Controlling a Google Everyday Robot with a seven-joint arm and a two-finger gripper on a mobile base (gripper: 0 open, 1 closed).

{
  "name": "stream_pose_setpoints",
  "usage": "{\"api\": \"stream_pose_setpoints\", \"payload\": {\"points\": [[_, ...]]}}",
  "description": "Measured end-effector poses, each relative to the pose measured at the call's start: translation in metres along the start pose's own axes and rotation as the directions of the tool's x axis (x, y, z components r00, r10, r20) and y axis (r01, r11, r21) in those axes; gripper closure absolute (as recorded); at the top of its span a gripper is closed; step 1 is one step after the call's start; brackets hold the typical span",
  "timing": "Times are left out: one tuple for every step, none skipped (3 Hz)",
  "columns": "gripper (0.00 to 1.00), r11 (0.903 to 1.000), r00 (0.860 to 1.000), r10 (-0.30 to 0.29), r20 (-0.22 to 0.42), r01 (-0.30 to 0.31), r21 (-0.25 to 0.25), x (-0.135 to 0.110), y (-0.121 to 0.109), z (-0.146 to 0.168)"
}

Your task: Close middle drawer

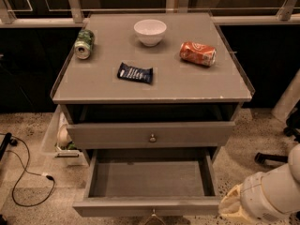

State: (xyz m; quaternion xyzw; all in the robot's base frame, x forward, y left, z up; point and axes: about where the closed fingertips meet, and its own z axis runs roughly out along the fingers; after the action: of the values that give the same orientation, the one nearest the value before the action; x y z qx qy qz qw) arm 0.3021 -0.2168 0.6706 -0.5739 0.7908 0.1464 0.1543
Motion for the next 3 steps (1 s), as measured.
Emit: {"api": "stream_pose_setpoints", "payload": {"points": [[1.00,0.9989,0.997,0.036,0.072,-0.038,0.028,0.011,-0.003,0.048],[1.00,0.9958,0.985,0.052,0.164,-0.063,0.067,0.017,-0.013,0.087],[1.00,0.9933,0.974,0.086,0.208,-0.100,0.058,0.033,-0.022,0.126]]}}
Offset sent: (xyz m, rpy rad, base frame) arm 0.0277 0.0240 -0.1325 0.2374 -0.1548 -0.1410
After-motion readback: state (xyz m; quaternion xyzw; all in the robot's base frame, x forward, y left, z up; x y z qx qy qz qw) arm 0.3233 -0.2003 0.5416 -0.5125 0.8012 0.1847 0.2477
